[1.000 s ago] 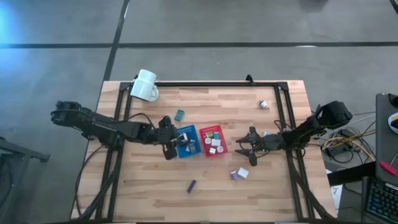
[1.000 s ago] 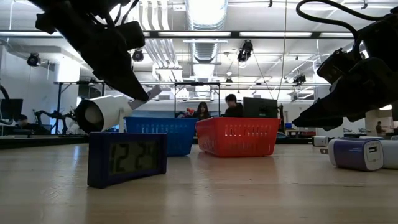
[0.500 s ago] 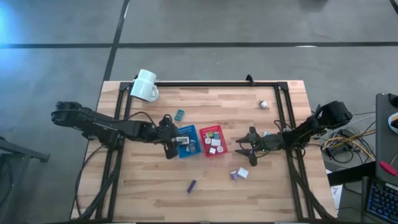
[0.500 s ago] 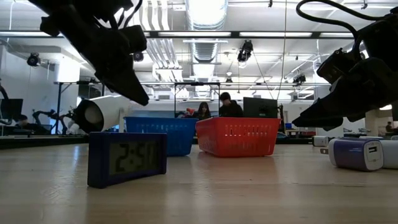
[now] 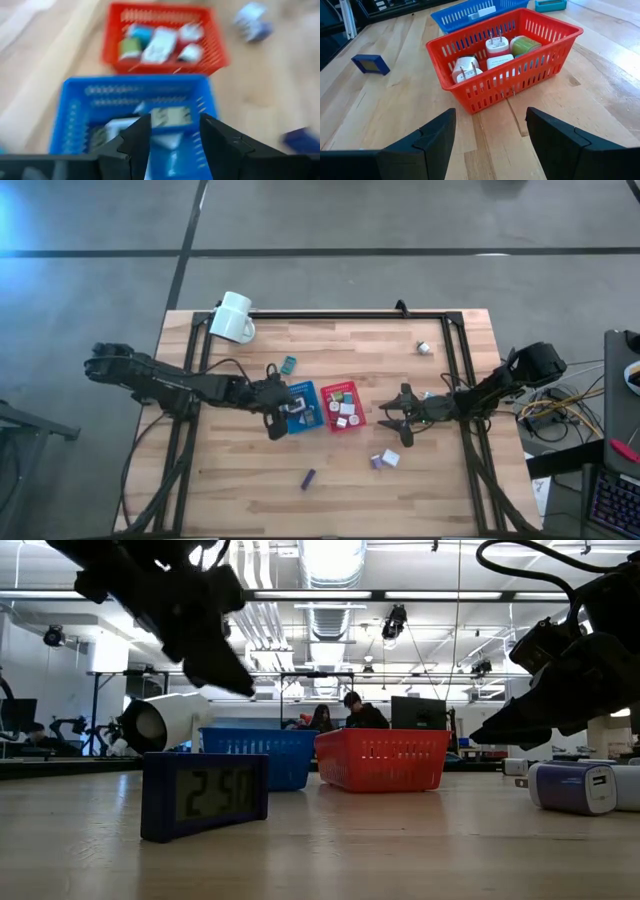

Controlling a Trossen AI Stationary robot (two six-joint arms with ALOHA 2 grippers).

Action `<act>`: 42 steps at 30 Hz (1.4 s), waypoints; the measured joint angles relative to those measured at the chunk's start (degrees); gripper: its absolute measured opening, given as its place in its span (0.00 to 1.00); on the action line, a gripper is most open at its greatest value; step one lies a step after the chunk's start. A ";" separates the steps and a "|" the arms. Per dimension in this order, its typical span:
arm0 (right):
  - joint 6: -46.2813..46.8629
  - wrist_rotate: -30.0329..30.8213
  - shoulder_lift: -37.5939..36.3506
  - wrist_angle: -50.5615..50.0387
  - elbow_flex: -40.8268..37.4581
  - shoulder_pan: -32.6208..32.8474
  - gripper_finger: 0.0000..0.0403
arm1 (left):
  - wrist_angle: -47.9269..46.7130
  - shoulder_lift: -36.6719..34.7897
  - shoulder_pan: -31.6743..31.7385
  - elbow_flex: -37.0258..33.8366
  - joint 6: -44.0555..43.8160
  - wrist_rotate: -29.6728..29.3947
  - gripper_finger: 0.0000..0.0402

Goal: Pick & Place Office items
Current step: Put the white charger adapter into the red bin

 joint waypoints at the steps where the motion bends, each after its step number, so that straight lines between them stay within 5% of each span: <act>1: 0.00 0.00 0.00 0.02 0.00 -0.02 0.58 | 1.77 0.00 0.00 0.00 -0.02 1.65 0.42; 7: -0.01 -0.02 0.00 0.27 0.00 -0.02 0.58 | 12.52 -0.09 -1.87 0.84 -1.28 12.52 0.42; 13: 0.64 -3.72 -0.27 7.34 0.00 -0.02 0.58 | 18.44 -0.43 -8.78 4.80 5.09 13.43 0.42; 17: 0.66 -8.96 -2.78 11.53 0.02 0.15 0.58 | 17.12 -1.59 -15.26 7.51 9.66 8.44 0.42; 22: 1.15 -9.69 -8.58 6.49 0.03 1.54 0.58 | 8.82 -4.30 -26.04 7.78 11.87 -8.69 0.42; 27: 4.44 -9.57 -17.27 -16.65 6.43 4.81 0.58 | 5.34 -5.14 -37.42 4.64 8.44 -27.97 0.42; 31: 5.21 -6.46 -22.29 -52.53 20.28 8.10 0.58 | 8.91 -4.83 -42.89 -0.07 4.46 -35.19 0.42; 33: 4.01 -4.23 -22.88 -62.51 26.39 9.42 0.58 | 12.02 -4.57 -43.85 -3.13 1.55 -35.96 0.42; 37: 0.60 -0.19 -22.95 -68.62 34.43 12.45 0.58 | 23.09 -3.78 -44.19 -10.88 -1.75 -35.96 0.42; 42: 0.74 3.57 -23.03 -69.23 34.01 17.34 0.58 | 43.84 -1.45 -44.47 -21.78 -1.76 -35.96 0.42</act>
